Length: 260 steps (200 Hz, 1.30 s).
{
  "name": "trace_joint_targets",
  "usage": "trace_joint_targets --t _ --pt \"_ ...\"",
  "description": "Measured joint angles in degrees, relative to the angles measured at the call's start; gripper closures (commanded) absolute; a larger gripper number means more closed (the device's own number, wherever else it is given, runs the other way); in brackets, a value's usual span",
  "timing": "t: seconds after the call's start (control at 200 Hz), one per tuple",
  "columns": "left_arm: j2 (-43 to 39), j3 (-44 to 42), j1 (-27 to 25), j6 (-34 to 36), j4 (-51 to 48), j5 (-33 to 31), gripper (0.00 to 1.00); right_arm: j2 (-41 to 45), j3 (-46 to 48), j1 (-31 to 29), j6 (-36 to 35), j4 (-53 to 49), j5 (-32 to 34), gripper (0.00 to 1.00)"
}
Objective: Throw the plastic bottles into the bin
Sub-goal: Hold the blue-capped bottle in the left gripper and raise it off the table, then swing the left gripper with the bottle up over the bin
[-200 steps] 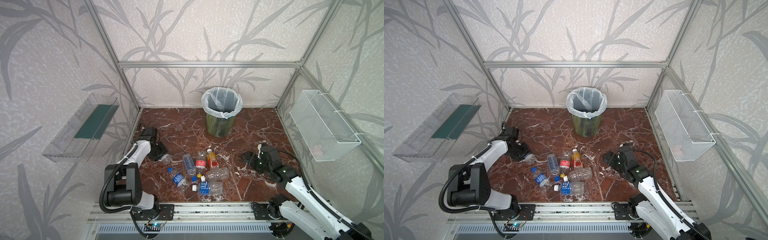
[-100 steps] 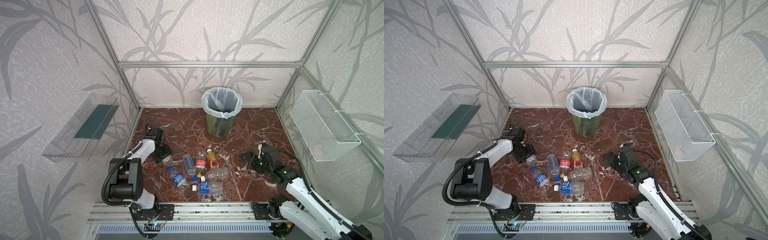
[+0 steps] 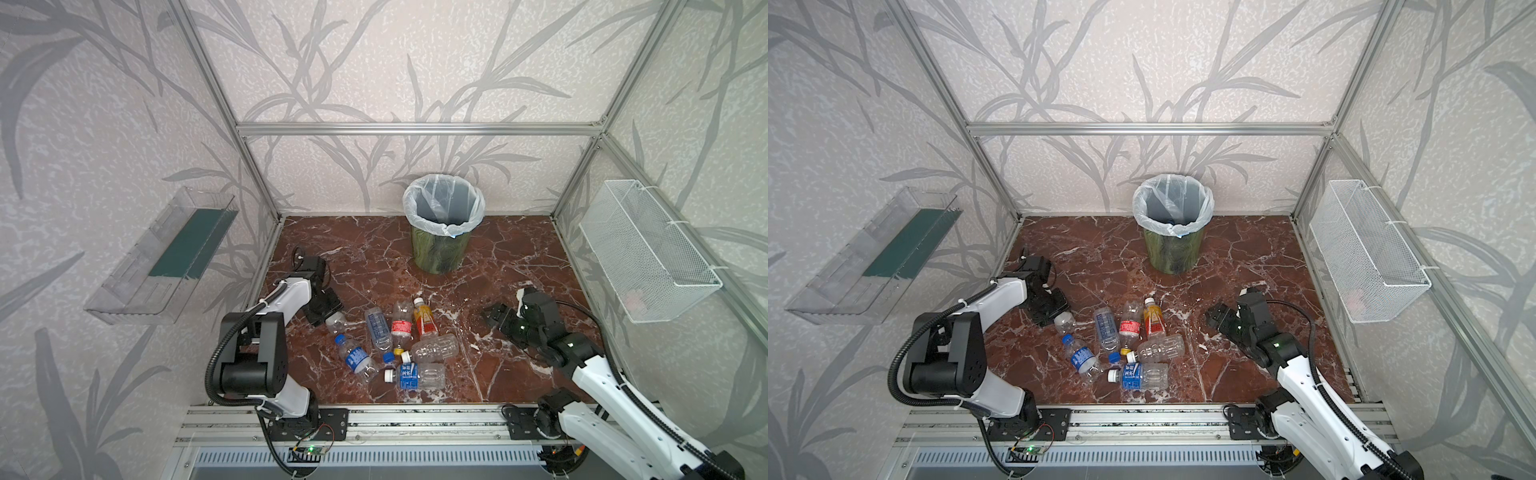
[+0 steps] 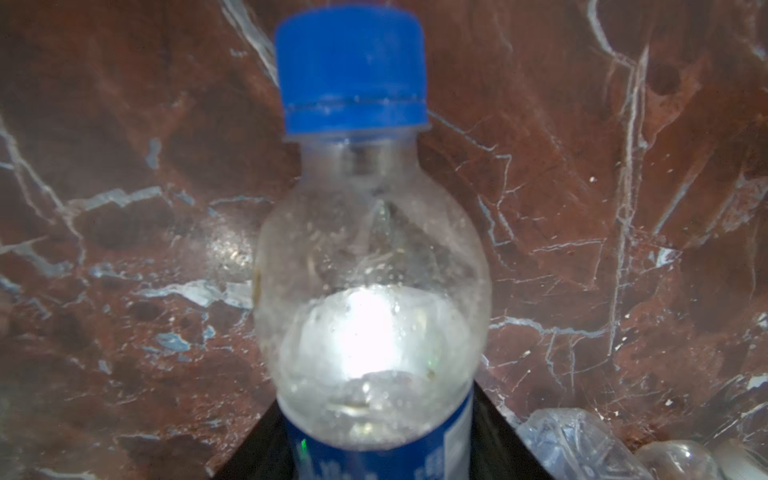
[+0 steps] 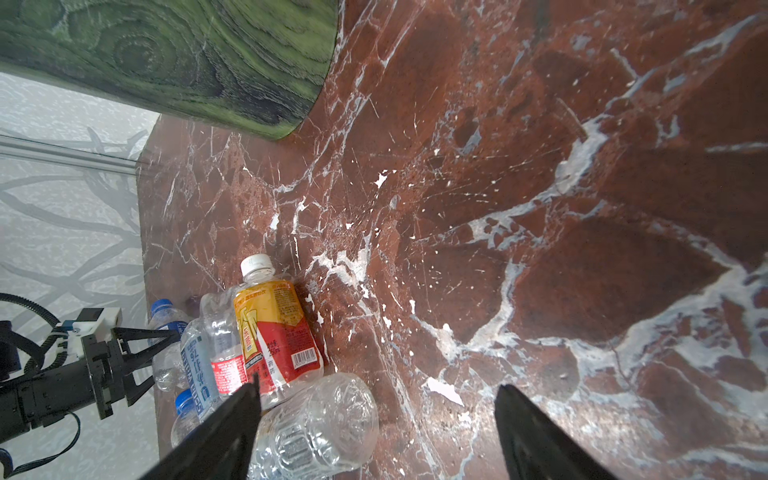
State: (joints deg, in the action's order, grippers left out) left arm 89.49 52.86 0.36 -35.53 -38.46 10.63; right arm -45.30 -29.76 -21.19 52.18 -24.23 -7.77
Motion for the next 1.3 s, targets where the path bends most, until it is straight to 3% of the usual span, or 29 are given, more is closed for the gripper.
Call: trace_joint_targets --t 0.23,0.555,0.78,1.035,1.14,1.205,1.3 --pt "-3.61 -1.81 -0.11 0.02 0.35 0.39 0.49 0.66 0.0 0.0 -0.31 -1.01 0.28 0.12" --pt "-24.85 -10.71 -0.15 -0.52 6.1 4.96 0.47 1.95 0.0 0.0 -1.51 -3.54 0.9 0.13" --pt "-39.17 -16.31 -0.48 -1.11 11.91 11.5 0.46 2.23 0.04 0.0 -1.68 -4.42 0.9 0.13" --pt "-41.29 -17.55 -4.5 -3.19 20.33 16.81 0.46 2.23 0.04 0.0 -1.7 -4.46 0.9 0.13" --pt "-35.23 -11.5 -9.97 -4.57 22.69 16.96 0.46 2.23 0.04 0.0 -1.7 -4.57 1.22 0.13" --pt "-29.31 -2.8 -13.55 -4.74 22.82 16.74 0.43 2.23 -0.09 0.0 -1.7 -4.85 1.33 0.13" --pt "-16.37 20.59 -18.86 -4.24 22.51 15.93 0.35 2.25 -0.61 0.0 -1.73 -5.6 1.6 0.13"
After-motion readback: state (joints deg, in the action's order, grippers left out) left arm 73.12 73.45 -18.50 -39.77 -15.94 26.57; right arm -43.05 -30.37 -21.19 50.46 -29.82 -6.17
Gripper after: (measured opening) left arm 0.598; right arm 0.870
